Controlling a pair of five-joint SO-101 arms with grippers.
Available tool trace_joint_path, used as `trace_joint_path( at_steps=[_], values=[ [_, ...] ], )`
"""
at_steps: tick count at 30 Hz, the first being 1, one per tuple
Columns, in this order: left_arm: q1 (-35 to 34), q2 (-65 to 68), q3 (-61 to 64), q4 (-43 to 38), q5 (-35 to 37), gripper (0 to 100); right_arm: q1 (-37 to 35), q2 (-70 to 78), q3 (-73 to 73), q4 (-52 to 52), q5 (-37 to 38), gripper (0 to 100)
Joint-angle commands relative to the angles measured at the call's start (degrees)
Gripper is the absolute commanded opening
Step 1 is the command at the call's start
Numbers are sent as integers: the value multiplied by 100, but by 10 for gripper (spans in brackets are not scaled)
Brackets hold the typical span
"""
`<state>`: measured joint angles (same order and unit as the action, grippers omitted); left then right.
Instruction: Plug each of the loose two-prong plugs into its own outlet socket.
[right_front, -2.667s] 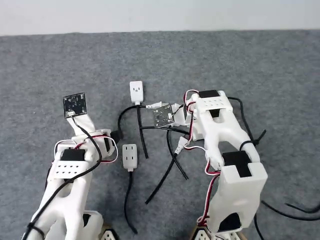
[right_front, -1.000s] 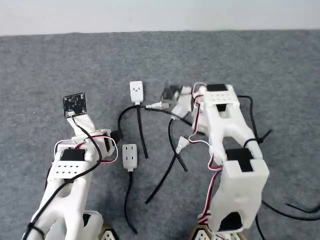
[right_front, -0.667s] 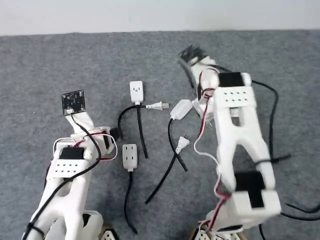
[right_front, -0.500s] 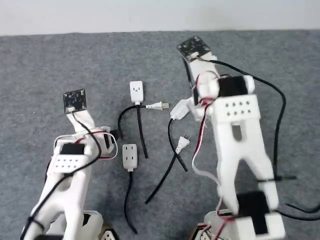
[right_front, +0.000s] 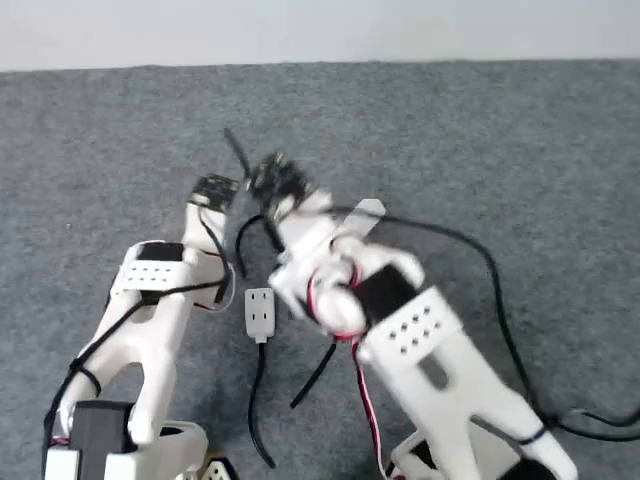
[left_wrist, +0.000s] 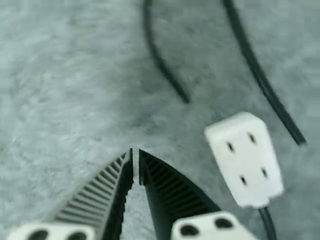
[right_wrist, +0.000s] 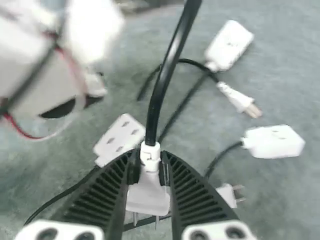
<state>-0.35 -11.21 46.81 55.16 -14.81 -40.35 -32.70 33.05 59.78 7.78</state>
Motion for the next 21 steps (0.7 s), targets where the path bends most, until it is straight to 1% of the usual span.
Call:
trace_joint_path(
  at_steps=[1,5,9,14,18,20,21],
  values=[
    [325,-589,303,26,-563,11,-101,-488,132,-286,-35,8],
    [651,-1292,875,18,-879,11,-92,-514,158,-259,-35,8],
    [730,-1873,1279,35,-1196,11,-84,-514,167,-259,-35,8],
    [1213,-2646,1895,167,-1600,11,4,-514,176,-268,-35,8],
    [1257,-3262,2193,167,-1591,12,286,-505,185,-400,-105,8],
    [1169,-3446,2273,26,-1284,12,400,-505,299,-593,-316,8],
    [985,-3490,2308,-167,-1037,13,462,-505,387,-716,-563,8]
  ],
)
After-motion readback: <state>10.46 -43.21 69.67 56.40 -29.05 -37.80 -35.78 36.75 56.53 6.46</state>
